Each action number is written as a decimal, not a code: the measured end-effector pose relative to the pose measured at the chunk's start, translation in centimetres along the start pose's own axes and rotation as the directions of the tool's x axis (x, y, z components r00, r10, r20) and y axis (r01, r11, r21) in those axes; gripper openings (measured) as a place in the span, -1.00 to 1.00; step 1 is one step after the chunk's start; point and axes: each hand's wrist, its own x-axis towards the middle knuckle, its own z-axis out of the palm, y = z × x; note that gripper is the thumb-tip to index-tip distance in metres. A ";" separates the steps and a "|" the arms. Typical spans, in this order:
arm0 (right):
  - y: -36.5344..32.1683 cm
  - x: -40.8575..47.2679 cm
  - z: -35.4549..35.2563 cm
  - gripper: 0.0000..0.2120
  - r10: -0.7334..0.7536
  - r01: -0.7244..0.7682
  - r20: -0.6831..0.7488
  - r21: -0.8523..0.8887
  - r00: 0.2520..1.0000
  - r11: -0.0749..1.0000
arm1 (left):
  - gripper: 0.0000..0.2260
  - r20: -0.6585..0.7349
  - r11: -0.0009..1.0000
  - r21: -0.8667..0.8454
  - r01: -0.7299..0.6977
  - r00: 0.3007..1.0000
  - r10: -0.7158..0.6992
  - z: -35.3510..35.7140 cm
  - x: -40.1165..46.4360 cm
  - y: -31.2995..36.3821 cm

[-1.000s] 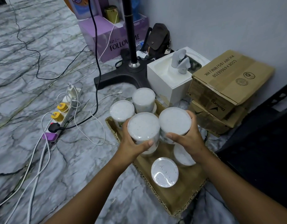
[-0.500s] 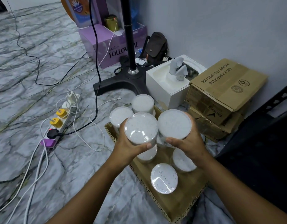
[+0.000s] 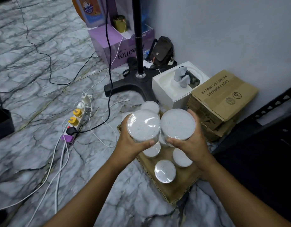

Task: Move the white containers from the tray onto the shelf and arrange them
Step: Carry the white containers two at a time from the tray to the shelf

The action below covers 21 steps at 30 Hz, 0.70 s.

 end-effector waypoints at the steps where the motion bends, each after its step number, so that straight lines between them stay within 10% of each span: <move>1: -1.8 -0.3 -0.1 -0.07 0.004 -0.004 -0.005 -0.001 1.000 1.000 | -0.18 0.002 1.000 -0.006 0.003 1.000 -0.003 -0.3 -0.5 1.9; 21: -39.4 -9.0 -6.9 -0.13 0.013 -0.011 -0.028 0.060 1.000 0.998 | -0.24 0.007 1.000 -0.008 -0.015 1.000 0.015 -2.7 -11.4 37.4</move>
